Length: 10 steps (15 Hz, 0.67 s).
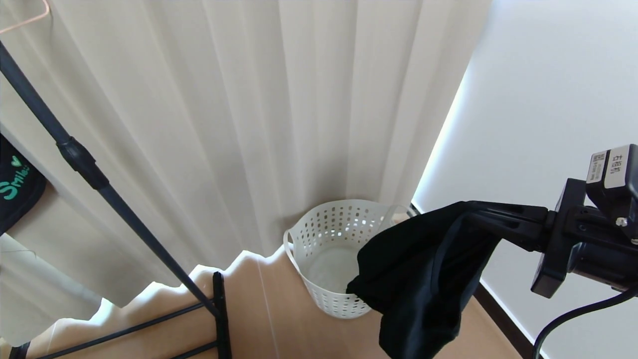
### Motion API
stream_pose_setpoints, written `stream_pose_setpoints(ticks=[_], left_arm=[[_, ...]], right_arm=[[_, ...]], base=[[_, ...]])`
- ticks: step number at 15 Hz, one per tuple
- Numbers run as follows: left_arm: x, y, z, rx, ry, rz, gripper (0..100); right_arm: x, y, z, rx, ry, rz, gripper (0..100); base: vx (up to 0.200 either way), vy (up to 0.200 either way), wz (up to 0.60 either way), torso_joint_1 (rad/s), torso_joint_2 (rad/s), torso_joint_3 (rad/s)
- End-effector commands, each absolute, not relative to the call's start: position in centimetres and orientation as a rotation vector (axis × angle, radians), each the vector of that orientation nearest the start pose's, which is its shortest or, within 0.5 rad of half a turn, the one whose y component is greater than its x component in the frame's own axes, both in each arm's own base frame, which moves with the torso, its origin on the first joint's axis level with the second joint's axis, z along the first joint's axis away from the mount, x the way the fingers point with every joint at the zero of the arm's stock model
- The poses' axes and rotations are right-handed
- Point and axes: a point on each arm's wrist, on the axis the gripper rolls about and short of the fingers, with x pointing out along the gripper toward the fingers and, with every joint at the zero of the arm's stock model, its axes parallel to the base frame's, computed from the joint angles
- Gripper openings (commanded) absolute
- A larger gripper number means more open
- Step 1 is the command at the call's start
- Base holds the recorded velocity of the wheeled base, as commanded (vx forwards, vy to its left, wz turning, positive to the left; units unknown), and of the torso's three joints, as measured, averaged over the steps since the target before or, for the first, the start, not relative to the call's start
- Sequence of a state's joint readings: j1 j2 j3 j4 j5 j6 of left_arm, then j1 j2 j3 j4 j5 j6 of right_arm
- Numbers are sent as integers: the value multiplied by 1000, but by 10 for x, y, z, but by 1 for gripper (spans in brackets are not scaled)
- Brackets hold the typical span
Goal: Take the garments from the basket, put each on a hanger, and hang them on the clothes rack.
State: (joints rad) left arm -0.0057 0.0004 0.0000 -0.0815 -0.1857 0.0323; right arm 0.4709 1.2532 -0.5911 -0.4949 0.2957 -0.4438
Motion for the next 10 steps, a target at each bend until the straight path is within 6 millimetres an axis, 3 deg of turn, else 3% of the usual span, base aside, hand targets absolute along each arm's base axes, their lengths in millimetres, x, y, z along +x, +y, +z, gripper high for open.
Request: stream_pose_setpoints(ticks=[1, 10], left_arm=[[-24, -4, 84, 39, -84, -190, 100], [-24, -4, 84, 38, -84, -189, 100]], right_arm=[[168, 90, 219, -436, 3, 779, 0], [168, 89, 221, -436, -6, 772, 0]], base=[[0, 0, 0, 66, -427, -173], [0, 0, 0, 126, -456, -144]])
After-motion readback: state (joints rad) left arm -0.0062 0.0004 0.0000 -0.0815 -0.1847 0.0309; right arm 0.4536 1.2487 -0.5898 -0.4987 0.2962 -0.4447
